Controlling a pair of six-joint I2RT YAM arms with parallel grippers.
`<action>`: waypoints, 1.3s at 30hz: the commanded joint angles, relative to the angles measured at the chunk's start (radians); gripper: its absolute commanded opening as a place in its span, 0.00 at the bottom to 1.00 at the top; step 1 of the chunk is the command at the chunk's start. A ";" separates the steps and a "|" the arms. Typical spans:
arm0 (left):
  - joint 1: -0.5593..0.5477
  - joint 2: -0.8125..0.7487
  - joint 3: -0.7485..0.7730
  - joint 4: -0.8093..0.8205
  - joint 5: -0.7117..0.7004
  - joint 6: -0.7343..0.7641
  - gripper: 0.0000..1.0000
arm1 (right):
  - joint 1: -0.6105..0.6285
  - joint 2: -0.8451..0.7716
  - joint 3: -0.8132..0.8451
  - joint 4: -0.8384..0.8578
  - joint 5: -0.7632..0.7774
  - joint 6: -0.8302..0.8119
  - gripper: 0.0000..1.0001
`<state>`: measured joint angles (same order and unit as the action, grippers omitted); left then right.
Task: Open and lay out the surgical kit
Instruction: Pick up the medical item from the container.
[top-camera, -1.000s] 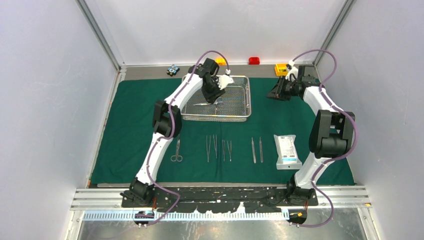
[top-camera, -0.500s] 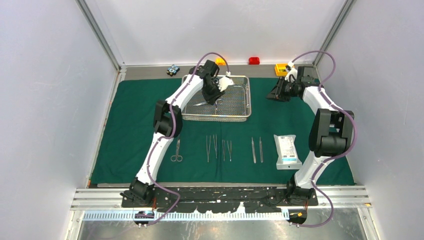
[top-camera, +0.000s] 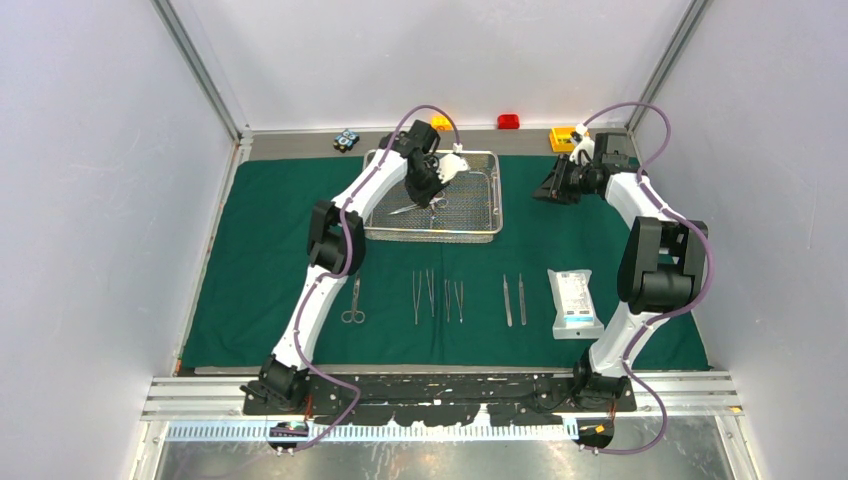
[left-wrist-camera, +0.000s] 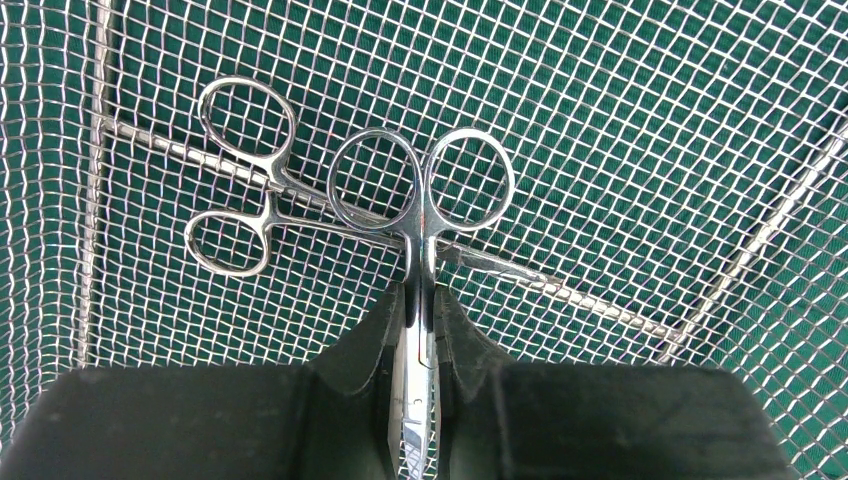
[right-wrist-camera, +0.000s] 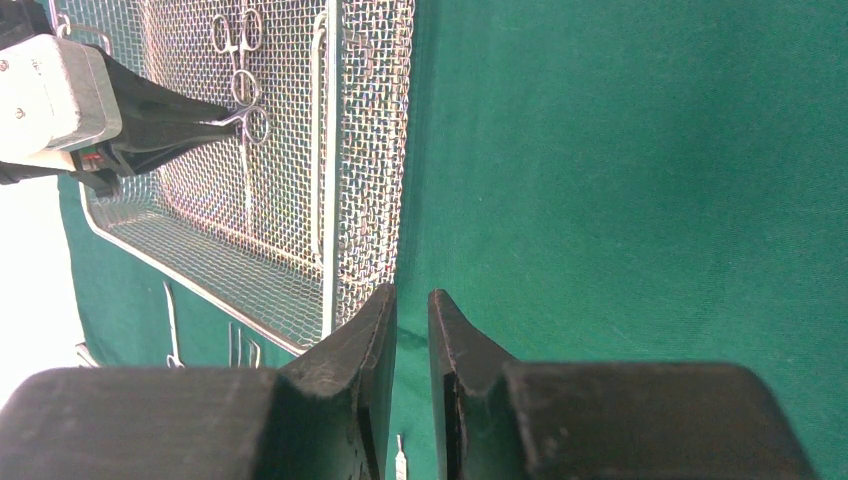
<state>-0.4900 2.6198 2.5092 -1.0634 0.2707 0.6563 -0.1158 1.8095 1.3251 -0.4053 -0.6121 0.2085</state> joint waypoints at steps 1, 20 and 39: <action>0.002 0.051 -0.003 0.040 -0.053 0.022 0.00 | -0.007 0.005 0.035 0.006 -0.008 -0.010 0.23; 0.001 -0.121 0.014 0.072 0.021 -0.048 0.00 | -0.007 0.008 0.038 0.004 -0.011 -0.010 0.23; -0.005 -0.287 -0.060 0.030 0.050 -0.048 0.00 | 0.050 -0.058 0.065 0.071 -0.126 0.029 0.25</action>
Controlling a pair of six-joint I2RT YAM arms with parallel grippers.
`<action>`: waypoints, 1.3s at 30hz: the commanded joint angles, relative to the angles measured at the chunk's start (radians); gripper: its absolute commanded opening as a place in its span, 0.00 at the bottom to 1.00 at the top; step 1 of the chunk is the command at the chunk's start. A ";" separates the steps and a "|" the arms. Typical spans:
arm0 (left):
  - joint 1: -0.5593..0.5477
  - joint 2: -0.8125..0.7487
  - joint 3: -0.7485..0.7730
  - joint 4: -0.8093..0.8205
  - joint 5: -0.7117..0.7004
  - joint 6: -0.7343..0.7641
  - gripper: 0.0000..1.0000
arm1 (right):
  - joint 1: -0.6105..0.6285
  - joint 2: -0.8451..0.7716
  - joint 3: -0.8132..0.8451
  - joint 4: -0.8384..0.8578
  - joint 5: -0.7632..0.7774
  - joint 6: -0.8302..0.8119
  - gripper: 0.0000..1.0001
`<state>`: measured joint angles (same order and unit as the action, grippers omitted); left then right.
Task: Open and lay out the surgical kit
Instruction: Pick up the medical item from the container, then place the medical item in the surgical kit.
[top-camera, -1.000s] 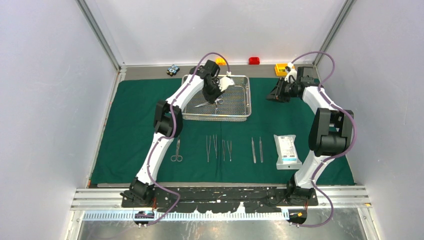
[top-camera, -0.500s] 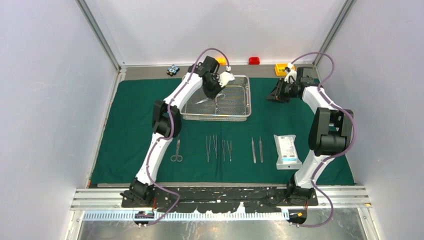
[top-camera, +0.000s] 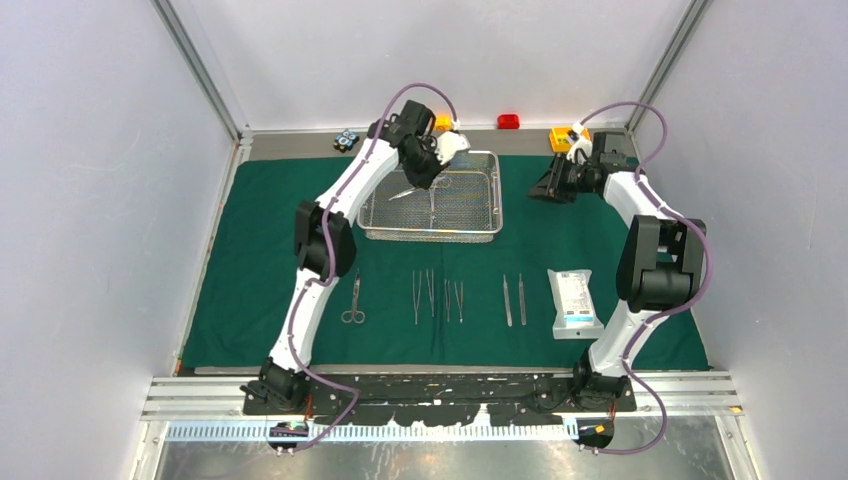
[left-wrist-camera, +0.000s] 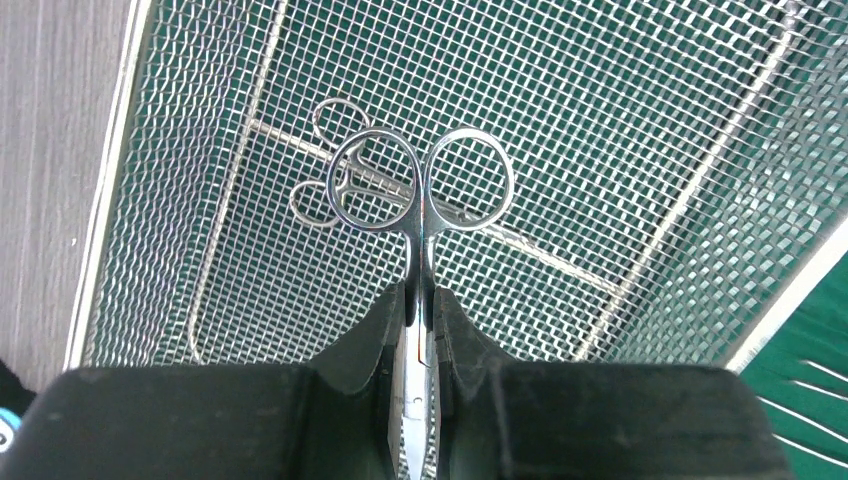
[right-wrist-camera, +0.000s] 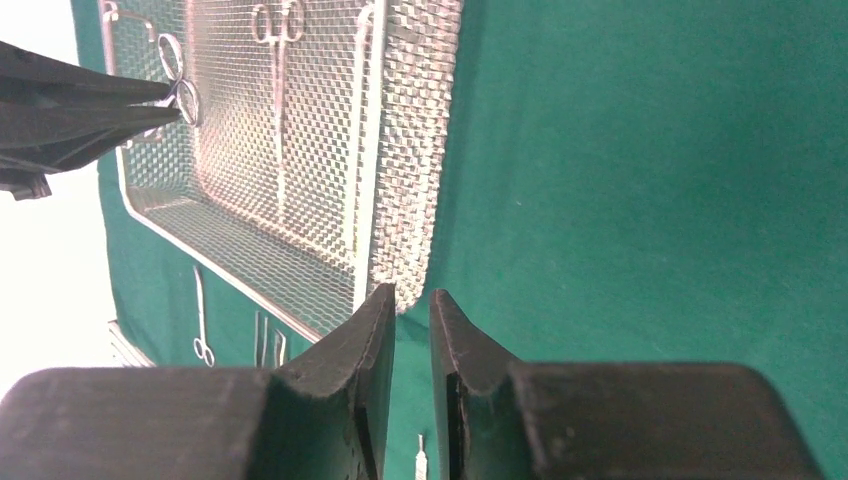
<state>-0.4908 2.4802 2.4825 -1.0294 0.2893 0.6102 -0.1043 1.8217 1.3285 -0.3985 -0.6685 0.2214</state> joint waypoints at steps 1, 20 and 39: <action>-0.006 -0.168 -0.050 -0.006 0.031 -0.003 0.00 | 0.055 -0.073 0.068 0.071 -0.076 0.019 0.25; -0.051 -0.591 -0.527 0.019 0.062 0.003 0.00 | 0.321 0.009 0.124 0.468 -0.290 0.412 0.38; -0.084 -0.615 -0.586 0.059 0.016 -0.020 0.00 | 0.397 0.113 0.021 0.729 -0.429 0.656 0.51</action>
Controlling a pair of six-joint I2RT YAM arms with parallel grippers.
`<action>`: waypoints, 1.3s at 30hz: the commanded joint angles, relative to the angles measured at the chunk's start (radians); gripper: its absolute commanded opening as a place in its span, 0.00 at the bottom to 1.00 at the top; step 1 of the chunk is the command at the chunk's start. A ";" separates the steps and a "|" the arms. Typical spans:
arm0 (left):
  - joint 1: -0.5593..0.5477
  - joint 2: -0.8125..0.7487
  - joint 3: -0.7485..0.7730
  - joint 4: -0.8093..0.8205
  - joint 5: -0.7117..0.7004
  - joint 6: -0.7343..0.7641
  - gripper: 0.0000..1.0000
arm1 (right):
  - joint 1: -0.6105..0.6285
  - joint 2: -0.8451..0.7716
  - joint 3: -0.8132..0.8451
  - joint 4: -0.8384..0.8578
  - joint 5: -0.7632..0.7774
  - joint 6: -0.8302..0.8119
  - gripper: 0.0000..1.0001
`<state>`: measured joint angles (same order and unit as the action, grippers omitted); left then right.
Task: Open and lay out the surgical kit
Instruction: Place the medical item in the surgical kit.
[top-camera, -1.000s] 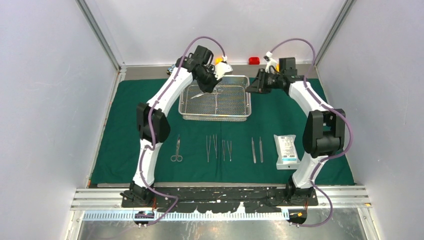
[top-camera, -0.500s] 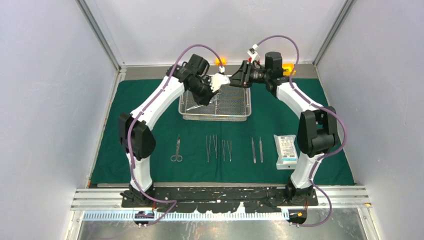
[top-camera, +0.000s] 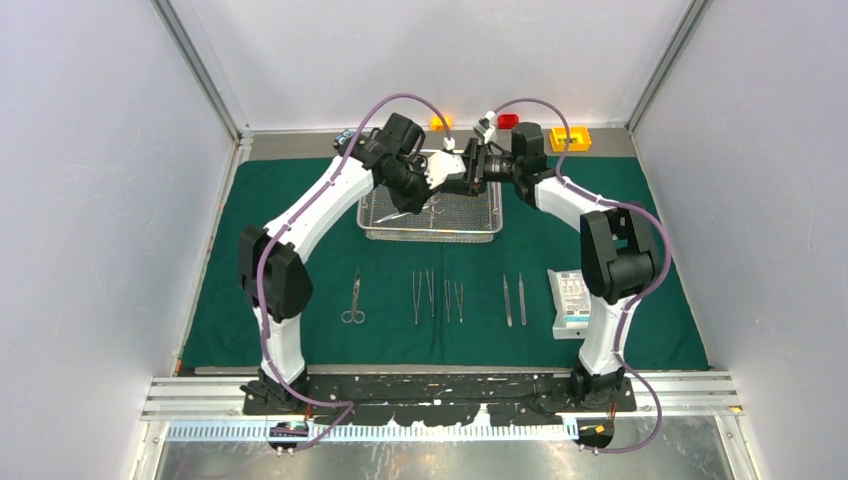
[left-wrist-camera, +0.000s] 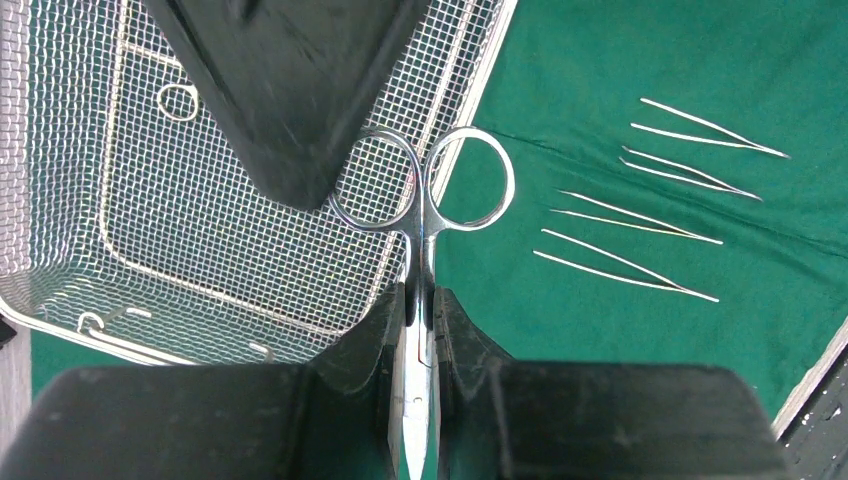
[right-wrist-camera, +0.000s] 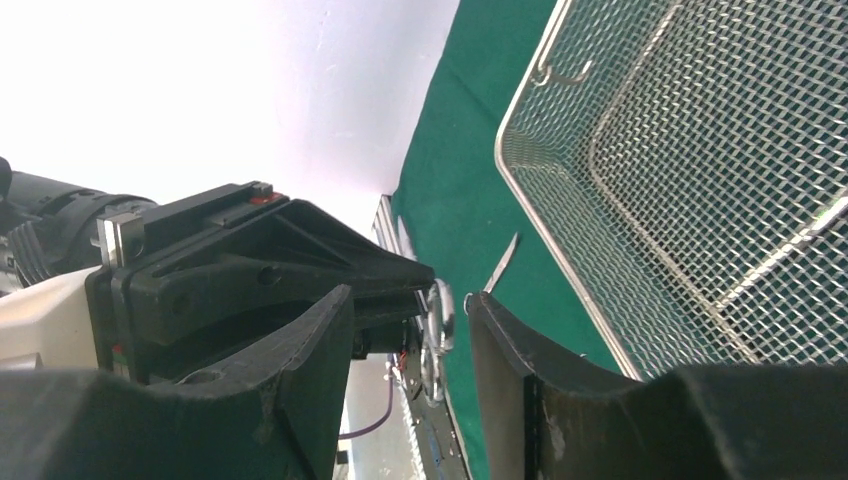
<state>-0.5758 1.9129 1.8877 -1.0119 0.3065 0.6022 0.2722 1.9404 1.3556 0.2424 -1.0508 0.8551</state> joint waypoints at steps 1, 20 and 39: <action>0.001 -0.047 0.008 0.042 -0.002 -0.013 0.00 | 0.023 -0.002 -0.009 0.089 -0.051 0.022 0.52; 0.001 -0.022 0.008 0.058 -0.012 -0.005 0.00 | 0.052 0.025 -0.028 0.042 -0.074 -0.036 0.35; 0.034 0.013 0.085 0.038 -0.022 -0.081 0.28 | 0.027 0.029 0.016 0.006 0.058 -0.013 0.01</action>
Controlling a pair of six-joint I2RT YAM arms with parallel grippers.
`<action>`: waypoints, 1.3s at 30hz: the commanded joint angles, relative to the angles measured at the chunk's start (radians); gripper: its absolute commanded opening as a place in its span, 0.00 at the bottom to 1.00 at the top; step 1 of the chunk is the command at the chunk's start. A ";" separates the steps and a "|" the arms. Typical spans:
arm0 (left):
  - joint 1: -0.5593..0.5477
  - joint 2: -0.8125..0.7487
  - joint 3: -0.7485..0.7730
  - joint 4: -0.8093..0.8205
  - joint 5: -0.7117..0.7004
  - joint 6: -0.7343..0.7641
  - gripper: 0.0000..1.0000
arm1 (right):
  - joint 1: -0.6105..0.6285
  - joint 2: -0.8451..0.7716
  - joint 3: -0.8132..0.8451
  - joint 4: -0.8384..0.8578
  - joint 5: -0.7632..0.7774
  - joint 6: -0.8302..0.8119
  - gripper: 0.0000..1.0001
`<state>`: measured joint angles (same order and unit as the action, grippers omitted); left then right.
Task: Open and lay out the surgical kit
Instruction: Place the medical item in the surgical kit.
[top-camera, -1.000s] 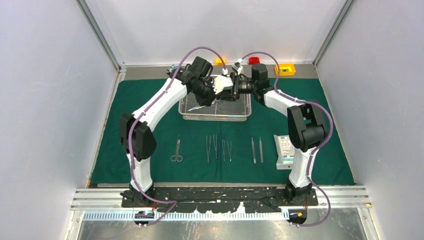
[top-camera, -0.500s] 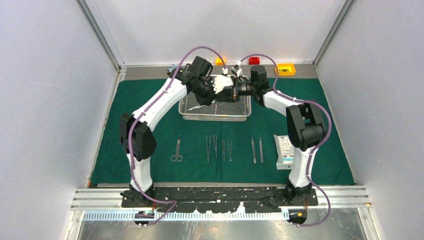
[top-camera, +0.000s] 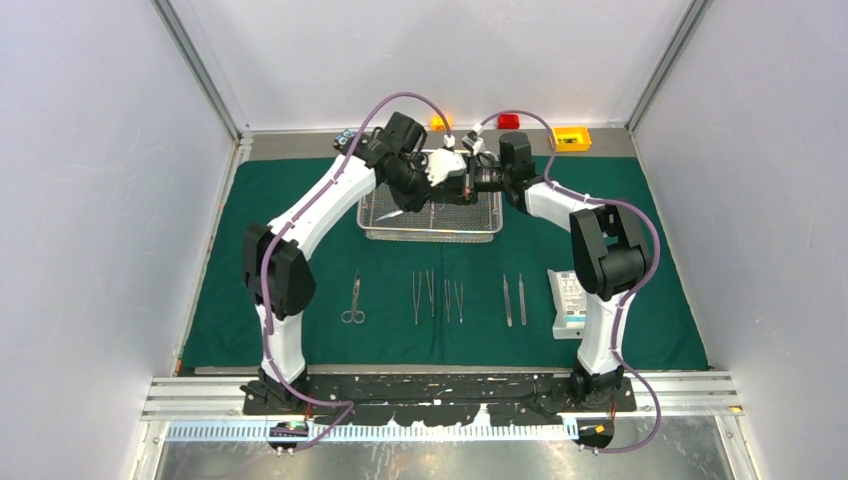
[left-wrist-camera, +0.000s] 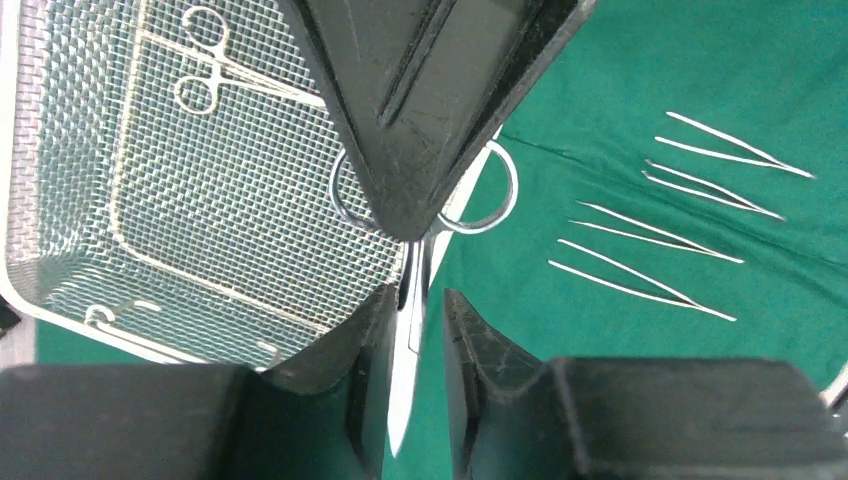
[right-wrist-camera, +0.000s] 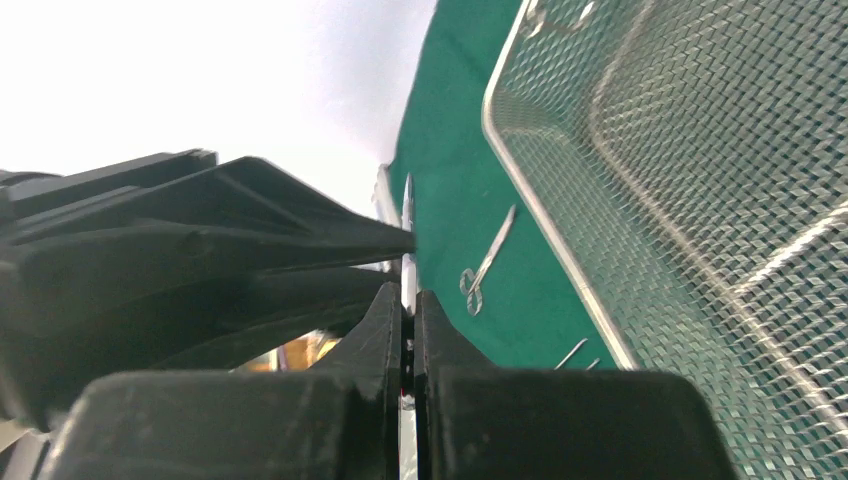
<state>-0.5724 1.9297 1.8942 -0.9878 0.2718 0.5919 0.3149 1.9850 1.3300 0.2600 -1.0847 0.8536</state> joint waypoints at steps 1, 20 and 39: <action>0.043 -0.003 0.093 0.015 0.031 -0.096 0.41 | -0.022 -0.017 0.056 -0.023 0.107 -0.012 0.01; 0.337 -0.042 -0.073 0.381 0.342 -1.255 0.74 | -0.087 -0.083 0.155 -0.132 0.331 0.097 0.01; 0.283 0.050 -0.239 0.758 0.384 -1.743 0.70 | -0.094 -0.124 -0.068 0.189 0.380 0.410 0.01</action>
<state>-0.2764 1.9369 1.6257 -0.2802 0.6548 -1.0760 0.2184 1.9430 1.2766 0.3355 -0.7258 1.2076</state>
